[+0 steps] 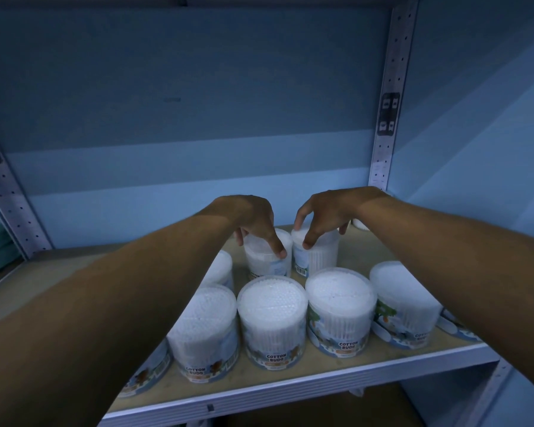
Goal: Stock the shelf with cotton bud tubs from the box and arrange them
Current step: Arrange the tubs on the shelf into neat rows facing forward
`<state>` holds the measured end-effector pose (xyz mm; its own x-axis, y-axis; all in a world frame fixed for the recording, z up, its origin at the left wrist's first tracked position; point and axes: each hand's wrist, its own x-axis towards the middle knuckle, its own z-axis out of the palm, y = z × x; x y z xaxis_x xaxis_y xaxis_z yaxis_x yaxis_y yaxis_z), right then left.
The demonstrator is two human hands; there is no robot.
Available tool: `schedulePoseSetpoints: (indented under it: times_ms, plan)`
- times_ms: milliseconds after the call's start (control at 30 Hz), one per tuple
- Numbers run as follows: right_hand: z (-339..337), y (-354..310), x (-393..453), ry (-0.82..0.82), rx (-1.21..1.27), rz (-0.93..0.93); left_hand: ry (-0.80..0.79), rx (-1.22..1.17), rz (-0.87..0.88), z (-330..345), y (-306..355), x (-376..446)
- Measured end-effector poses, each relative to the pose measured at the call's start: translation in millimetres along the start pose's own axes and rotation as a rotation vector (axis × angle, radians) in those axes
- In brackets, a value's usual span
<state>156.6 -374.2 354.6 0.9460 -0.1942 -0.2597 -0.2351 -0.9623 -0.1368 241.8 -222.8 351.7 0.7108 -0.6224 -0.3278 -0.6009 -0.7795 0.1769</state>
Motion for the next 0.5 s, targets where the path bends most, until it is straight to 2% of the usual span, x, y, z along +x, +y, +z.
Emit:
schedulePoseSetpoints:
  times_ms: [300,500]
  plan:
    - [-2.0,6.4,0.3,-0.047,-0.019,-0.077,0.026,0.031,-0.035,3.8,-1.4,-2.7]
    - [-4.8,5.6,-0.7,0.03,0.001,-0.021,0.036,0.058,0.035,-5.1,-2.4,-6.3]
